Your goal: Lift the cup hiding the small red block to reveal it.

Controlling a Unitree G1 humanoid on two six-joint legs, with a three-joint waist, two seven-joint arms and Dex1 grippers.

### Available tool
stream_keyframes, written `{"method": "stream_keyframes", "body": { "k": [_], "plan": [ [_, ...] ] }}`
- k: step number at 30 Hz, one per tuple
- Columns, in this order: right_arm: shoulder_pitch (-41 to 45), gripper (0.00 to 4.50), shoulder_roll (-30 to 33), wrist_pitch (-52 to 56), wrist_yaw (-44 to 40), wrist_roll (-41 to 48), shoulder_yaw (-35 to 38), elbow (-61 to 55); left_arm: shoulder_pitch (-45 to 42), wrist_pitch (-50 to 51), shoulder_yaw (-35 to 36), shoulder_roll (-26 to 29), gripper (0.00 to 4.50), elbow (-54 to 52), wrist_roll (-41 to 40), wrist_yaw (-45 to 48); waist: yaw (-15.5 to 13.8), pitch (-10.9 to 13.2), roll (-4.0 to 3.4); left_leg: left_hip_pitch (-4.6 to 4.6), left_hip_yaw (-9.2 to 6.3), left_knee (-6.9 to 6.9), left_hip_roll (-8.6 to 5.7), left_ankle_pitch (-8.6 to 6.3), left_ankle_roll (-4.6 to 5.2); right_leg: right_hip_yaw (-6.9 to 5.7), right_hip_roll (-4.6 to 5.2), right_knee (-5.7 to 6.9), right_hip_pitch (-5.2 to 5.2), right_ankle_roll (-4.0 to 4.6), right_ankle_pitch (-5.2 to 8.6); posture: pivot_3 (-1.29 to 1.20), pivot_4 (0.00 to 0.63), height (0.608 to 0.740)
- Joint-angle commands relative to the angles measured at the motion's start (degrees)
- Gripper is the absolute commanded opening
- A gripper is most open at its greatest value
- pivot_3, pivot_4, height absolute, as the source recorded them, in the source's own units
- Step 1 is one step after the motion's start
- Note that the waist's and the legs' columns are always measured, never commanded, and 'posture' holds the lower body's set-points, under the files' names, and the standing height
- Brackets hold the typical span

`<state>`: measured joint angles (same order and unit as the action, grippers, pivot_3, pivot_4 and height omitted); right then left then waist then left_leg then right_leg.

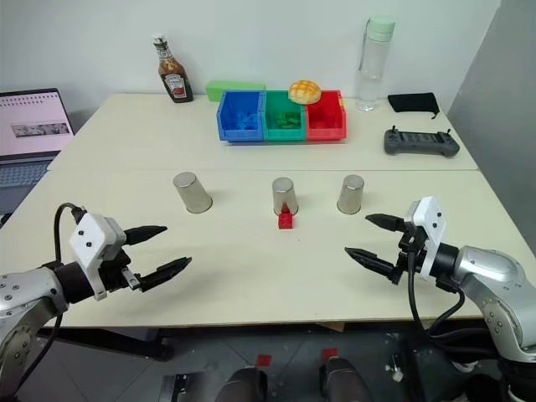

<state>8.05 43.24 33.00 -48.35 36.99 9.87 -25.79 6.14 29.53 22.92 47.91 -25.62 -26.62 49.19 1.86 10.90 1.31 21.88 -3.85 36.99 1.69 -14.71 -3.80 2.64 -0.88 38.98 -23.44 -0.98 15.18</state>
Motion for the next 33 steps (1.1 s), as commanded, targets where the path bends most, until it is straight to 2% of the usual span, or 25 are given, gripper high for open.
{"method": "stream_keyframes", "body": {
  "k": [1,33],
  "plan": [
    [1.3,4.47,0.2,-0.3,0.3,0.2,0.3,-1.7,0.6,-1.1,2.1,1.1,4.50,-0.7,0.3,0.2,0.0,0.0,0.00,0.00,0.00,0.00,0.00,0.00,0.00,0.00,0.00,0.00,0.00,0.00,0.00,0.00,0.150,0.740],
    [3.3,4.47,-0.6,-1.2,-0.1,-1.3,-1.7,-0.5,0.8,-1.0,2.8,1.2,4.50,-0.5,0.7,-1.2,0.0,0.0,0.00,0.00,0.00,-0.01,0.01,0.00,0.00,0.00,0.00,-0.01,-0.01,0.01,0.01,0.00,0.150,0.740]
  ]
}}
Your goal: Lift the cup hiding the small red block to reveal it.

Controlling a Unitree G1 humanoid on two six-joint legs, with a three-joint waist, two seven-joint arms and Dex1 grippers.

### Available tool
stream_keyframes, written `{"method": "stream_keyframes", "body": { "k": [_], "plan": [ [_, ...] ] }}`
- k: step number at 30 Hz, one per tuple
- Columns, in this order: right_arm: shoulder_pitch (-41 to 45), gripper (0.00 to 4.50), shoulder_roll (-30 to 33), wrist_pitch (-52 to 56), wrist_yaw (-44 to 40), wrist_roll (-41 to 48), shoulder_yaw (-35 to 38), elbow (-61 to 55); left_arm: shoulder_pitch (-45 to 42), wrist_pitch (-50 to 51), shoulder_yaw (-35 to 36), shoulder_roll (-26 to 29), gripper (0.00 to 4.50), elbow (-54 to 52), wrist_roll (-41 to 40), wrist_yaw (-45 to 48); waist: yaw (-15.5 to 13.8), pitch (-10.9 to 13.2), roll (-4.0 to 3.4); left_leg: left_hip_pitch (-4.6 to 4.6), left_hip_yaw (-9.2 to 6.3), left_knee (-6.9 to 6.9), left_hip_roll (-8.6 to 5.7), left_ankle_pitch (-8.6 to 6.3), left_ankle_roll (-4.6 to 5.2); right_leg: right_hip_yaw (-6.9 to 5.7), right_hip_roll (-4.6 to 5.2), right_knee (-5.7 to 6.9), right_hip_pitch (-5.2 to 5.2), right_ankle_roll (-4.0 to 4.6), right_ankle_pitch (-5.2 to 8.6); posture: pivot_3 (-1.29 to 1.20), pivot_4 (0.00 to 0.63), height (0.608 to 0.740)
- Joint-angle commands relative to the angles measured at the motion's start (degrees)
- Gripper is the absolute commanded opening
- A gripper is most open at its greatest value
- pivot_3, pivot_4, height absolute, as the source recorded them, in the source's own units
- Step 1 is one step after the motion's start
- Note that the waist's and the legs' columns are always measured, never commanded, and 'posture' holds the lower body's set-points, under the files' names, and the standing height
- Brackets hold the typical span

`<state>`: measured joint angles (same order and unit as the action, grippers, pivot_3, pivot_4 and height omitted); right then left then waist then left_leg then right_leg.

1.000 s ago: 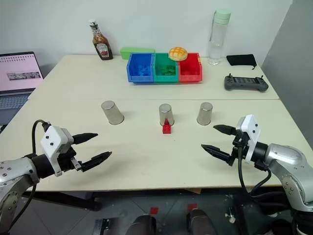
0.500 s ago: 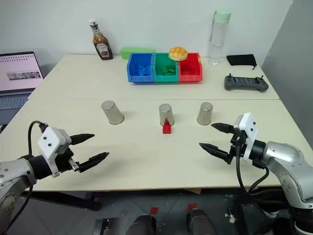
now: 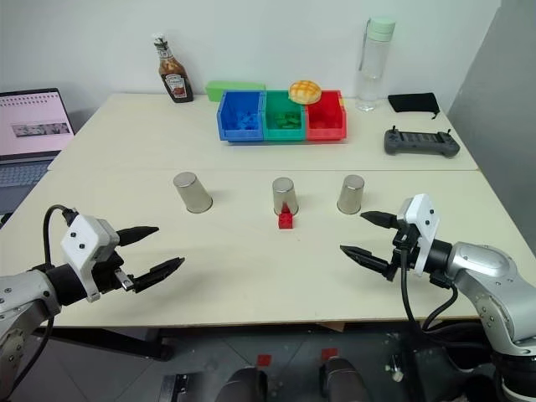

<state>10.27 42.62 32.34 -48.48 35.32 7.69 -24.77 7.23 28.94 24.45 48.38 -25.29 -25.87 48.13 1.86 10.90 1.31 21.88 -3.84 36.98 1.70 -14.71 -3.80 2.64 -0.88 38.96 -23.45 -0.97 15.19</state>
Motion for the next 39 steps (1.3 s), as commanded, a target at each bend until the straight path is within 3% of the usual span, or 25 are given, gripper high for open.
{"method": "stream_keyframes", "body": {
  "k": [1,21,39],
  "plan": [
    [1.3,4.47,0.0,-0.4,0.1,0.4,0.5,-1.5,-0.2,-0.4,1.2,0.8,4.50,-0.8,0.0,-0.1,0.0,0.0,0.00,0.00,0.00,0.00,0.00,0.00,0.00,0.00,0.00,0.00,0.00,0.00,0.00,0.00,0.150,0.740],
    [0.8,4.47,0.0,-0.4,-0.3,0.3,0.4,-1.4,0.8,1.0,1.9,0.6,4.50,-1.2,-0.8,-0.2,0.0,0.0,0.00,0.00,0.00,0.00,0.00,0.00,0.00,0.00,0.00,0.00,0.00,0.00,0.00,0.00,0.150,0.740],
    [0.0,4.47,0.1,-0.1,-0.5,0.4,0.2,-2.2,-3.6,3.2,0.1,3.2,4.50,1.0,0.2,-0.1,0.0,0.0,0.00,0.01,0.00,-0.02,0.00,0.00,0.00,0.00,0.00,0.00,-0.02,0.00,0.00,0.00,0.150,0.740]
  ]
}}
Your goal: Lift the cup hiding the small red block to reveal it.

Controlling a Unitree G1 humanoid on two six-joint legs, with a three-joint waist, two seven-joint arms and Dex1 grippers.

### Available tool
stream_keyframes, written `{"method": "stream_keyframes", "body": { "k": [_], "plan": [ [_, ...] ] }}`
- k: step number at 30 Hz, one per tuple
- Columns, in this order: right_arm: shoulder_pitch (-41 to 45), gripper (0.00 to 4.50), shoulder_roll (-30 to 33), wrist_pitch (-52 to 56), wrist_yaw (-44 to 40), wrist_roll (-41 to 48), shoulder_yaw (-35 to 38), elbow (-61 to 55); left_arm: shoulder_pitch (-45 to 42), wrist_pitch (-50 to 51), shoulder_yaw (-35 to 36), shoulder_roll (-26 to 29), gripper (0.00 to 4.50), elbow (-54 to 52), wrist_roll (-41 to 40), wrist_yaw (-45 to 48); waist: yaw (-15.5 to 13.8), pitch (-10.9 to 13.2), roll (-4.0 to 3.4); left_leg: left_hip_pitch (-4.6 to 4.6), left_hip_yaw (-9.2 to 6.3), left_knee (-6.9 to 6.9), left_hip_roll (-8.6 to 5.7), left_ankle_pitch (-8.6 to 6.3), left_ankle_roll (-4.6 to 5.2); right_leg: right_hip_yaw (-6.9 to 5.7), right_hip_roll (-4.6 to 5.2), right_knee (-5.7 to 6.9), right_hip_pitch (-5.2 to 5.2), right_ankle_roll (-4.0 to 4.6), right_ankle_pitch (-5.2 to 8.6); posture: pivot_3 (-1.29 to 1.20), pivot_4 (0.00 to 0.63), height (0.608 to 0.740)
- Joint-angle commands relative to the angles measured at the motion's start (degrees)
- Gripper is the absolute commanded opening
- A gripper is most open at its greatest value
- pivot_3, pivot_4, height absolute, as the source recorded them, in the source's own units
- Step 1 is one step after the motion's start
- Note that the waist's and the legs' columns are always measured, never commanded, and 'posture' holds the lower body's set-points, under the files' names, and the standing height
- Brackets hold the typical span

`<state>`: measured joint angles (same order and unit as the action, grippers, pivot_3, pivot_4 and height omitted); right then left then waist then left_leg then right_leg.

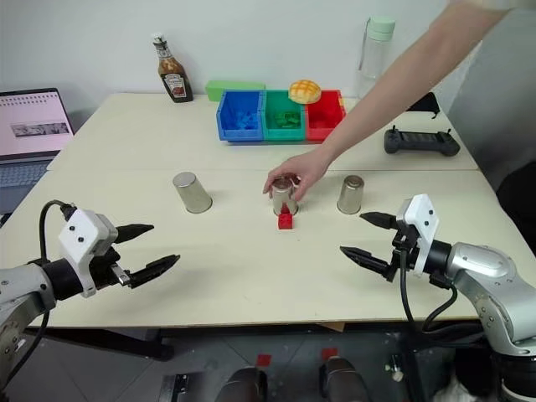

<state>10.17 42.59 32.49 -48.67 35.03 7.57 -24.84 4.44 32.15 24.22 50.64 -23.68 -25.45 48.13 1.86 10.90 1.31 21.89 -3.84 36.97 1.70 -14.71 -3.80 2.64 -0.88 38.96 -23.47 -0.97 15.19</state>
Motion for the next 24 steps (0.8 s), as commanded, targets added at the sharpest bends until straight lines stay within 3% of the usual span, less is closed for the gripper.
{"method": "stream_keyframes", "body": {
  "k": [1,24],
  "plan": [
    [0.1,4.47,0.2,-0.2,-0.3,0.6,0.3,-2.2,-1.1,0.1,0.2,0.9,4.50,-0.5,-0.2,-0.1,0.0,0.0,0.00,0.00,0.00,0.00,0.00,0.00,0.00,0.00,0.00,0.00,0.00,0.00,0.00,0.00,0.150,0.740],
    [-0.1,4.47,0.0,-0.2,-0.2,0.1,-0.2,-2.3,-2.0,-1.1,-0.8,1.2,4.50,1.2,0.4,1.0,0.0,0.0,0.00,0.00,0.00,0.00,0.00,0.00,0.00,0.00,0.00,0.00,0.00,0.00,0.00,0.00,0.150,0.740]
  ]
}}
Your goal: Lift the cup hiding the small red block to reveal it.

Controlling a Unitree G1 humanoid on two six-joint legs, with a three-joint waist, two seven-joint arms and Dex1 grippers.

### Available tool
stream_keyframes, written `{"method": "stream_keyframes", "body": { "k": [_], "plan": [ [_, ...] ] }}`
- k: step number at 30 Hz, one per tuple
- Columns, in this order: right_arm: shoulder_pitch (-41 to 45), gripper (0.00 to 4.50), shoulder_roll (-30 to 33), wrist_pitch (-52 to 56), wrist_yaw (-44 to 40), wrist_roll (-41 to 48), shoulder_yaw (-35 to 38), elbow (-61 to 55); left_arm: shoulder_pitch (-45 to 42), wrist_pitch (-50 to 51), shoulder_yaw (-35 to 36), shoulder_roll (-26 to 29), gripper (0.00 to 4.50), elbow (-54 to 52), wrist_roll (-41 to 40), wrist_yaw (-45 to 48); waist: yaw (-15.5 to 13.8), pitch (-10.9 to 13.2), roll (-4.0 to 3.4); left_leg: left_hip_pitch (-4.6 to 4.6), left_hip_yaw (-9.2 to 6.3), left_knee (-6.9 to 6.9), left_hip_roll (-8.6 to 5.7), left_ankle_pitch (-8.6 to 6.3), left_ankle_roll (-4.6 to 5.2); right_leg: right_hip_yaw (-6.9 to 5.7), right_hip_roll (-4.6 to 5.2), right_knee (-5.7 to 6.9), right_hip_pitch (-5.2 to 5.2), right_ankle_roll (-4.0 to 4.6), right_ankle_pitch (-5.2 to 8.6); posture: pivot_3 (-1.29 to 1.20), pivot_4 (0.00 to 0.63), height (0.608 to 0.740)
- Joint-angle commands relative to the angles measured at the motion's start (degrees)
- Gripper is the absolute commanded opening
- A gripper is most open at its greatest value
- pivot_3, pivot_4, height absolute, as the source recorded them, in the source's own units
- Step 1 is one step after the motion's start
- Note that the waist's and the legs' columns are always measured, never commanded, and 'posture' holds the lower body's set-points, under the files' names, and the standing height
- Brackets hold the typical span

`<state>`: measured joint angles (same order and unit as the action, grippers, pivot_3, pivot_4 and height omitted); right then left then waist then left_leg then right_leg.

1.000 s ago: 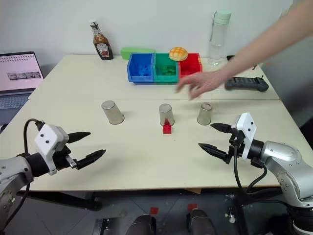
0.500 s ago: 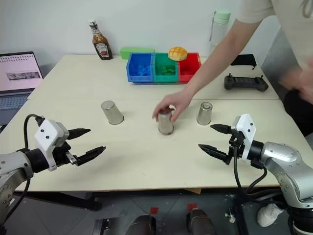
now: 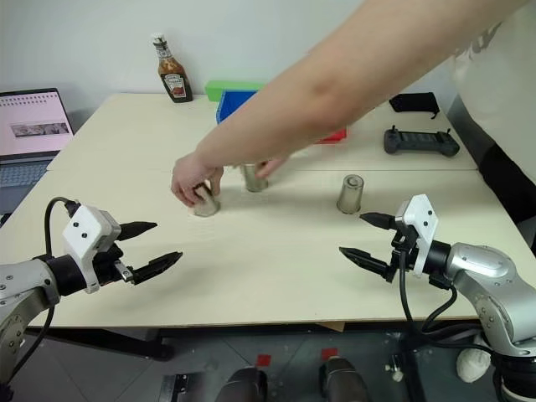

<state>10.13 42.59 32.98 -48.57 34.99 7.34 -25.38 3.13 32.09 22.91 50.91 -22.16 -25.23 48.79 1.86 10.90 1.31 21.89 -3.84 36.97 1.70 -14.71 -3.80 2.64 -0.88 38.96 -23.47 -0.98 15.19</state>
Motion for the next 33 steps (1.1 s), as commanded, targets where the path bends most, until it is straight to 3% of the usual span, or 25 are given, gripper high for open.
{"method": "stream_keyframes", "body": {
  "k": [1,11,22,33],
  "plan": [
    [0.0,4.47,0.0,-0.7,-0.3,0.1,0.0,-1.8,-0.7,-1.0,0.5,0.9,4.50,-0.2,0.2,0.4,0.0,0.0,0.00,0.00,0.00,0.00,0.00,0.00,0.00,0.00,0.00,0.00,0.00,0.00,0.00,0.00,0.150,0.740],
    [0.3,4.47,-0.2,-0.3,-0.1,0.7,-0.6,-2.4,-0.8,-1.0,0.7,0.1,4.50,0.0,-0.1,0.1,0.0,0.0,0.00,0.00,0.00,0.00,0.00,0.00,0.00,-0.01,0.00,0.00,0.00,0.00,0.00,0.00,0.150,0.740],
    [6.3,4.47,-2.9,4.0,1.2,4.2,-3.8,-3.1,-5.6,0.5,1.8,-1.2,4.50,5.8,0.3,-5.0,0.0,0.0,0.00,0.01,-0.02,0.01,0.00,0.00,0.00,-0.02,0.00,0.01,0.00,-0.01,-0.01,0.00,0.150,0.740],
    [12.9,4.47,-5.6,7.6,1.2,5.8,-8.0,-2.7,-14.1,3.1,-3.0,-3.0,4.50,13.9,2.2,-10.2,0.0,0.0,0.00,0.02,-0.04,0.00,0.00,0.00,0.00,-0.05,0.00,0.02,-0.01,-0.01,-0.01,0.00,0.150,0.740]
  ]
}}
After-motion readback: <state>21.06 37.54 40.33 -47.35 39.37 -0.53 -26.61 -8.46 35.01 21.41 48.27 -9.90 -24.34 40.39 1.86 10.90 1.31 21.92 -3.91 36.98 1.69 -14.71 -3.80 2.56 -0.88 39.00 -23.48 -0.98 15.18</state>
